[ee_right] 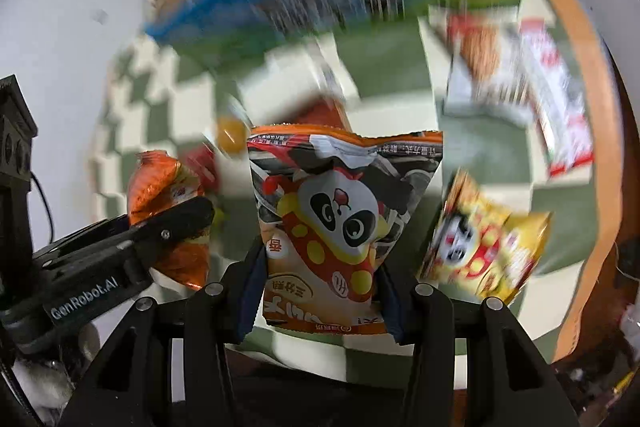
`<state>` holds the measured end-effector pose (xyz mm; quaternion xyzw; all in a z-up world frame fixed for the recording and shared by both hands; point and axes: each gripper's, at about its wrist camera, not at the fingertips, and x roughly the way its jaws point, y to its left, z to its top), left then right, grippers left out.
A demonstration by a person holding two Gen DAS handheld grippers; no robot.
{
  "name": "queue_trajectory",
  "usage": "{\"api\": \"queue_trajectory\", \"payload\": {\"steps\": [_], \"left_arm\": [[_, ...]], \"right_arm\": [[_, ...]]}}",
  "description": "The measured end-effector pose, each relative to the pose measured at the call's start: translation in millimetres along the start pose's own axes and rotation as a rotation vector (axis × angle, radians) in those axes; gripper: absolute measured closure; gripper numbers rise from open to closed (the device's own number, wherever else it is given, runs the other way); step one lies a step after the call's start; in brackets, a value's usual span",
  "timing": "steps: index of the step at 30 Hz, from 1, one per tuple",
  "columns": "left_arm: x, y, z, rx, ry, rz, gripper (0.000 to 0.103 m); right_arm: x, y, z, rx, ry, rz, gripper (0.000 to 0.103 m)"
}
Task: Organize snacks
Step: 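Lower the orange bag and panda packet into the box, opening both tools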
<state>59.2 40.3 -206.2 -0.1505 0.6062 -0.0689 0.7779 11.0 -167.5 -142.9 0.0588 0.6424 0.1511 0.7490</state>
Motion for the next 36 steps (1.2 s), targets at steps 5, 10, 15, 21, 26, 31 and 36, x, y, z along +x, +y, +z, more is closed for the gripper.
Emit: {"api": "queue_trajectory", "payload": {"steps": [5, 10, 15, 21, 26, 31, 36], "left_arm": [[-52, -14, 71, 0.059, -0.104, -0.002, 0.061], [-55, -14, 176, 0.099, -0.119, 0.087, 0.061], [-17, -10, 250, 0.1, -0.046, 0.164, 0.06], [32, 4, 305, 0.068, 0.056, 0.23, 0.06], [66, 19, 334, 0.048, 0.13, 0.246, 0.06], [84, 28, 343, 0.041, 0.166, 0.253, 0.06], [98, 33, 345, 0.015, 0.198, 0.234, 0.058]], "right_arm": [[-68, -9, 62, -0.014, -0.145, 0.068, 0.051], [-106, -19, 132, -0.029, -0.244, 0.008, 0.051], [-101, -39, 198, -0.034, -0.232, -0.069, 0.051], [-62, -56, 272, -0.04, -0.15, -0.147, 0.051], [-28, -69, 316, -0.033, -0.102, -0.195, 0.051], [-6, -79, 338, -0.028, -0.06, -0.206, 0.051], [7, -80, 346, -0.043, -0.022, -0.216, 0.049]]}}
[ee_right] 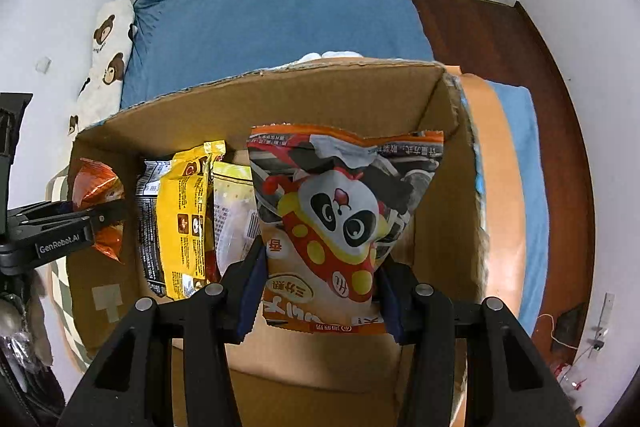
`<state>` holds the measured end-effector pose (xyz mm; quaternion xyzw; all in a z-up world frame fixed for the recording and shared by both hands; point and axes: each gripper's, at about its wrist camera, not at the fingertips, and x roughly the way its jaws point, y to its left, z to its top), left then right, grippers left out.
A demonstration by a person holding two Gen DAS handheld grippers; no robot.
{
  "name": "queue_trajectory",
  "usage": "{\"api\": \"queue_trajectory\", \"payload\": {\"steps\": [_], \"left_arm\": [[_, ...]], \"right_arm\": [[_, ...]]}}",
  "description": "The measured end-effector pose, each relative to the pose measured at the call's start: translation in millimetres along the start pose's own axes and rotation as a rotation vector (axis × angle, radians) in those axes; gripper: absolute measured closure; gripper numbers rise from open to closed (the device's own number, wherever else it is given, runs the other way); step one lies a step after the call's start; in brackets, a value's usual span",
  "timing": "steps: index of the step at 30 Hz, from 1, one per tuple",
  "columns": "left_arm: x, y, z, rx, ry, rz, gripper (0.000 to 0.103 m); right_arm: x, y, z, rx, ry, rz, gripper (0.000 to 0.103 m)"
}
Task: Organize snacks
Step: 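Lower the orange bag and panda packet into the box, opening both tools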
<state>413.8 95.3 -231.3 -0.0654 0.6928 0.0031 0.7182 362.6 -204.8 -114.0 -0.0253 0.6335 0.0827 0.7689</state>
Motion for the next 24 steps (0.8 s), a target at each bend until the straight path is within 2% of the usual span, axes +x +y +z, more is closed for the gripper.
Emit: {"api": "queue_trajectory", "payload": {"steps": [2, 3, 4, 6, 10, 14, 19, 24], "left_arm": [[6, 4, 2, -0.03, 0.011, -0.04, 0.042], [6, 5, 2, -0.037, 0.005, -0.045, 0.03], [5, 4, 3, -0.04, -0.008, -0.042, 0.023], [5, 1, 3, -0.037, -0.024, -0.045, 0.017], [2, -6, 0, -0.014, -0.04, -0.035, 0.016], [-6, -10, -9, -0.01, -0.073, -0.035, 0.016], [-31, -18, -36, 0.0, -0.202, -0.025, 0.016], [-59, -28, -77, 0.004, -0.34, -0.036, 0.016]], "right_arm": [[10, 0, 7, 0.001, 0.027, -0.008, 0.045], [13, 0, 8, -0.004, 0.034, -0.011, 0.038], [16, 0, 10, -0.004, 0.034, -0.017, 0.027], [18, 0, 12, -0.006, 0.034, -0.017, 0.017], [22, 0, 13, -0.003, 0.031, -0.015, 0.012], [20, -3, 10, 0.014, 0.019, -0.012, 0.011], [10, -3, -5, 0.024, -0.011, 0.007, 0.011], [-12, 7, -33, 0.001, -0.091, -0.009, 0.011]]}}
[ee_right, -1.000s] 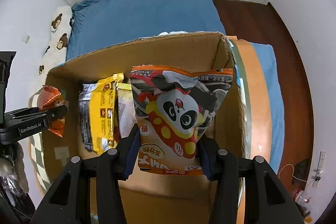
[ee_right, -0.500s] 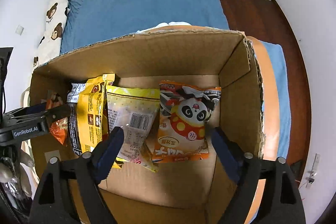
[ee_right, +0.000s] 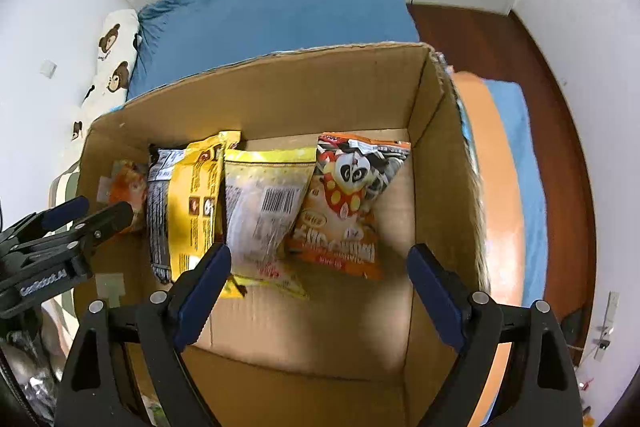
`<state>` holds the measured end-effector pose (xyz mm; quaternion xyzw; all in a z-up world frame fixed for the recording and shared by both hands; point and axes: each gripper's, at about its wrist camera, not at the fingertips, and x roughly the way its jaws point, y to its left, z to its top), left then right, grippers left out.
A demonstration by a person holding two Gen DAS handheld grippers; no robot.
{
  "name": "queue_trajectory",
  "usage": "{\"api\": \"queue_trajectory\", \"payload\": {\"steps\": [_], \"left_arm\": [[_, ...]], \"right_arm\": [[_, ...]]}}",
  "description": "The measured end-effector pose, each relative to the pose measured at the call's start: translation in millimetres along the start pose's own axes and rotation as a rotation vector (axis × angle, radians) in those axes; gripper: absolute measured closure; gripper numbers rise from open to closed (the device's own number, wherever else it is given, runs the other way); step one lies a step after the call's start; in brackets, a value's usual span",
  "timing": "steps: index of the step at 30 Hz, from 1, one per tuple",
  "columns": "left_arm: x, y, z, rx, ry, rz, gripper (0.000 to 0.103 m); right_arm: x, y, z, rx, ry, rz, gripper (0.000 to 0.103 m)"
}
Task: Organize snacks
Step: 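Lower the orange bag and panda packet into the box, opening both tools, then grasp the white wrapped pastry with the left tool while the right tool grasps the yellow panda packet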
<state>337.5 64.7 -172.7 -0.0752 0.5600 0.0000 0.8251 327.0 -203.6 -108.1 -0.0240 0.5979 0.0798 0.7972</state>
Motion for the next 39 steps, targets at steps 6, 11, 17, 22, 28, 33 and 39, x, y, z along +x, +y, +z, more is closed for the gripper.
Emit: {"api": "queue_trajectory", "payload": {"steps": [6, 11, 17, 22, 28, 33, 39], "left_arm": [[-41, -8, -32, 0.021, -0.105, 0.026, 0.016], [-75, -13, -56, 0.021, -0.184, 0.039, 0.016], [-117, -17, -86, 0.023, -0.261, 0.036, 0.016], [-141, -17, -105, 0.015, -0.303, 0.022, 0.016], [-153, -17, -137, 0.011, -0.304, 0.012, 0.016], [-136, -16, -180, 0.014, -0.231, 0.026, 0.016], [-77, -6, -237, 0.076, -0.057, 0.099, 0.016]], "right_arm": [[-34, 13, -34, -0.019, -0.092, -0.012, 0.011], [-70, 24, -64, -0.041, -0.179, -0.022, 0.011], [-117, 36, -94, -0.052, -0.27, -0.005, 0.011], [-148, 40, -120, -0.042, -0.309, 0.024, 0.011], [-172, 40, -154, -0.004, -0.322, 0.074, 0.011], [-163, 30, -192, 0.071, -0.262, 0.122, 0.011], [-100, 4, -259, 0.162, -0.069, 0.108, 0.011]]}}
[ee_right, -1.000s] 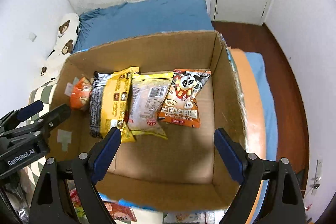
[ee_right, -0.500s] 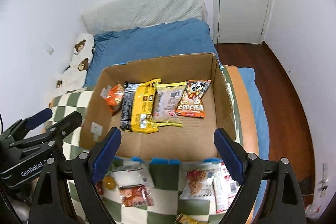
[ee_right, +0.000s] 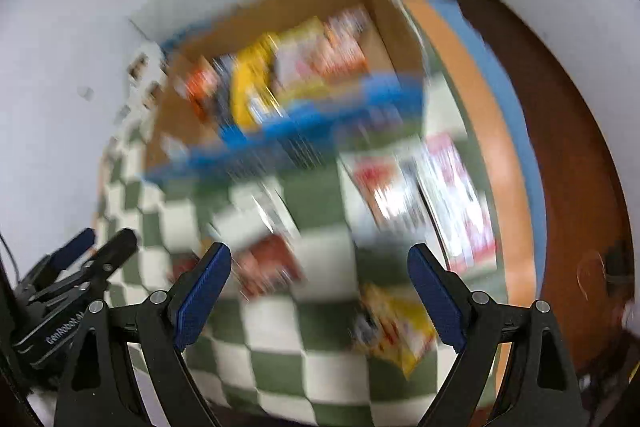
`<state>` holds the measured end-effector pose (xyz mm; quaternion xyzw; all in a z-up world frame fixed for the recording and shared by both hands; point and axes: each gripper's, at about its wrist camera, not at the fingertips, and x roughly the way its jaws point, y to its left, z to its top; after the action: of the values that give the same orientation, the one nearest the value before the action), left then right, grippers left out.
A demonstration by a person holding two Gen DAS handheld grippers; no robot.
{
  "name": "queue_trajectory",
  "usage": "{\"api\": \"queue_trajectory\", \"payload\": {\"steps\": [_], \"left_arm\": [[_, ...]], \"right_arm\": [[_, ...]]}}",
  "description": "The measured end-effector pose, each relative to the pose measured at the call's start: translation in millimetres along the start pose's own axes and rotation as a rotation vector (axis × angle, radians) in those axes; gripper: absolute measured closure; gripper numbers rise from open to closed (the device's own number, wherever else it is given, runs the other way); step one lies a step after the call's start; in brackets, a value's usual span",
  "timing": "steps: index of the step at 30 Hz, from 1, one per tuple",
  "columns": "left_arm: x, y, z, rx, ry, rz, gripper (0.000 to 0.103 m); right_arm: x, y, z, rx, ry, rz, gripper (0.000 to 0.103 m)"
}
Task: Organize snacks
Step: 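Grasp the white wrapped pastry with the left tool while the right tool grasps the yellow panda packet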
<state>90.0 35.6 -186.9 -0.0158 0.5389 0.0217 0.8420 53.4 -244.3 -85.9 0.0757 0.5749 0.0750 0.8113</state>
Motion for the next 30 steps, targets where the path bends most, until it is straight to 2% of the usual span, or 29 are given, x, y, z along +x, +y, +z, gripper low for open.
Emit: {"api": "queue_trajectory", "payload": {"steps": [4, 8, 14, 17, 19, 20, 21, 22, 26, 28, 30], "left_arm": [[41, -6, -21, 0.098, 0.103, 0.031, 0.016], [66, -21, -14, 0.26, 0.123, 0.068, 0.016], [100, -63, 20, 0.573, 0.094, 0.1, 0.016], [123, -85, 22, 0.701, 0.136, 0.091, 0.016], [137, -94, 20, 0.74, 0.17, 0.075, 0.016], [141, -98, 18, 0.747, 0.178, 0.06, 0.019], [144, -100, 16, 0.743, 0.18, 0.05, 0.034], [146, -101, 13, 0.734, 0.19, 0.035, 0.045], [142, -90, -1, 0.613, 0.195, 0.001, 0.047], [141, -73, -11, 0.517, 0.23, -0.015, 0.048], [140, -50, -25, 0.377, 0.281, -0.036, 0.048]], "right_arm": [[37, -30, -36, 0.025, 0.109, -0.066, 0.011], [59, -61, -65, 0.13, 0.188, -0.038, 0.011], [73, -75, -76, 0.166, 0.206, -0.046, 0.011], [78, -71, -74, 0.154, 0.22, -0.039, 0.011], [80, -63, -70, 0.111, 0.235, -0.03, 0.011], [80, -56, -70, 0.062, 0.249, -0.035, 0.011], [80, -49, -70, 0.013, 0.258, -0.049, 0.011], [81, -42, -70, -0.033, 0.263, -0.066, 0.011], [85, -2, -77, -0.342, 0.306, -0.193, 0.011], [92, 16, -81, -0.484, 0.315, -0.263, 0.011], [102, 29, -85, -0.592, 0.327, -0.319, 0.011]]}}
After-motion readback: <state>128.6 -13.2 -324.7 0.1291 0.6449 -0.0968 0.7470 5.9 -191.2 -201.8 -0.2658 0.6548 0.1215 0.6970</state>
